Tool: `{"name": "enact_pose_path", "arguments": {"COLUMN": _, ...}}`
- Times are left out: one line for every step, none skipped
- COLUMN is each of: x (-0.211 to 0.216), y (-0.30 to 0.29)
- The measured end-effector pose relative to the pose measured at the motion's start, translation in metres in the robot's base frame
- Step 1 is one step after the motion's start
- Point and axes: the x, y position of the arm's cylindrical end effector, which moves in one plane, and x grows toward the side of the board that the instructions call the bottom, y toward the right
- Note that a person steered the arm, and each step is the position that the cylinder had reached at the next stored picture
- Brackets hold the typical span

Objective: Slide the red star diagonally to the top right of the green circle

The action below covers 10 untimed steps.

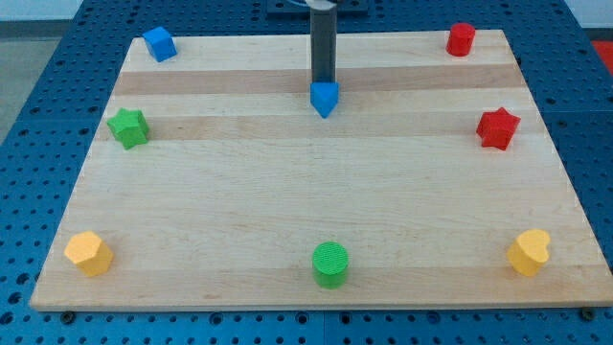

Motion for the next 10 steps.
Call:
{"name": "enact_pose_path", "arguments": {"x": 0.044, "y": 0.003}}
{"name": "enact_pose_path", "arguments": {"x": 0.094, "y": 0.077}}
{"name": "enact_pose_path", "arguments": {"x": 0.131, "y": 0.179}}
{"name": "enact_pose_path", "arguments": {"x": 0.152, "y": 0.274}}
{"name": "enact_pose_path", "arguments": {"x": 0.110, "y": 0.287}}
{"name": "enact_pose_path", "arguments": {"x": 0.100, "y": 0.275}}
{"name": "enact_pose_path", "arguments": {"x": 0.100, "y": 0.247}}
{"name": "enact_pose_path", "arguments": {"x": 0.097, "y": 0.204}}
{"name": "enact_pose_path", "arguments": {"x": 0.084, "y": 0.172}}
{"name": "enact_pose_path", "arguments": {"x": 0.065, "y": 0.186}}
